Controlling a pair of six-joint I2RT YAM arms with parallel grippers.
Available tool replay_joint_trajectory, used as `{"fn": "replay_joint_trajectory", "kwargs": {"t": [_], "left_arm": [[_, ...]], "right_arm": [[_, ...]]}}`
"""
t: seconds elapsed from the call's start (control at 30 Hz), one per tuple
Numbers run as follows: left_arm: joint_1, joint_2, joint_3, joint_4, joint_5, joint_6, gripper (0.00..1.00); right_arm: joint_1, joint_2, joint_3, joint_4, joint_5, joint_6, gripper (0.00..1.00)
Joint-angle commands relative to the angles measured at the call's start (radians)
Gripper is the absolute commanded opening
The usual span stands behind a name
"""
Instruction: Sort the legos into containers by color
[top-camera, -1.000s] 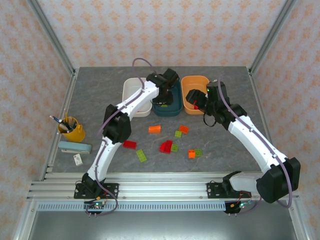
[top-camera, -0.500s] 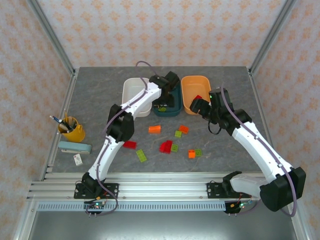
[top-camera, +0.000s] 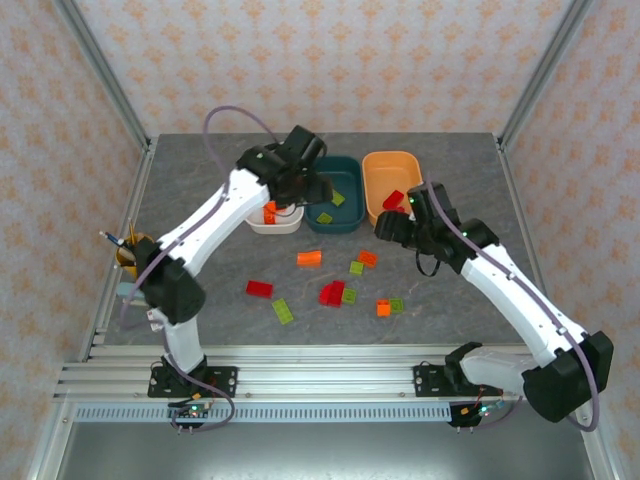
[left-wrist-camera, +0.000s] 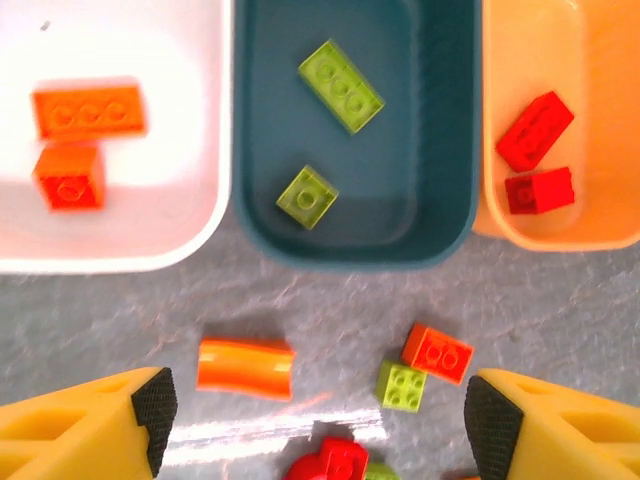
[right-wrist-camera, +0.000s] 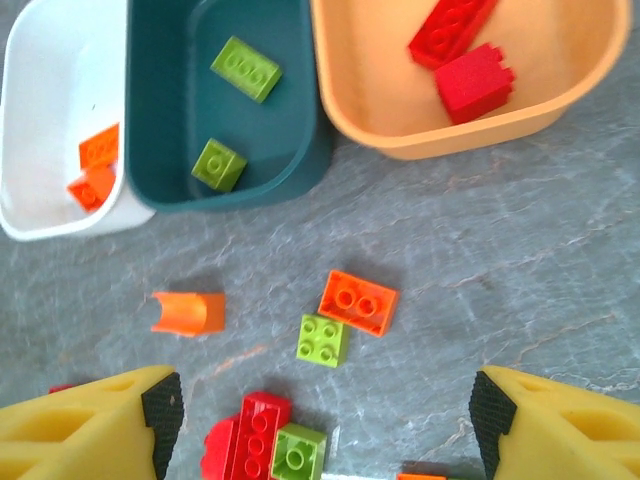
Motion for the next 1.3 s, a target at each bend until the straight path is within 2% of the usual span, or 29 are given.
{"fn": "replay_joint_trajectory", "kwargs": {"t": [0.0,0.07,0.17,0.47,0.6,0.7,0.8,1.03,1.27], "left_arm": [[-0.003,-0.052,-0.209,0.063,0.017,-0.063,0.8],[-0.005,-0.103,-0.334,0.12,0.034,-0.089,0.83],[-0.015,-0.139,-0.431,0.16,0.036,-0.11,0.83],[-0.036,-0.289,-0.645,0.216,-0.016,-0.192,0.83],[-0.044,-0.385,-0.719,0.208,-0.063,-0.223,0.82],[-0.045,-0.466,-0.768,0.192,-0.098,-0.247,0.82],[-0.045,-0.54,-0.81,0.167,-0.116,-0.256,0.82],[-0.047,-0.752,-0.935,0.134,-0.141,-0.271,0.81],[-0.047,-0.893,-1.031,0.128,-0.11,-0.277,0.8]], "right_arm": [[0.082,0.014,0.004,0.006,0.025,-0.028,0.77],[0.135,0.022,-0.019,0.033,0.019,-0.02,0.78],[0.176,0.049,-0.046,0.061,0.004,-0.001,0.78],[0.2,0.082,-0.074,0.066,-0.018,-0.011,0.77],[0.24,0.106,-0.065,0.045,0.004,-0.013,0.76],[0.257,0.142,-0.065,0.011,0.02,0.012,0.71],[0.269,0.177,-0.054,-0.047,0.045,0.038,0.63],[0.276,0.167,-0.092,-0.077,0.066,0.123,0.48],[0.279,0.201,-0.106,-0.065,0.026,0.186,0.43]]}}
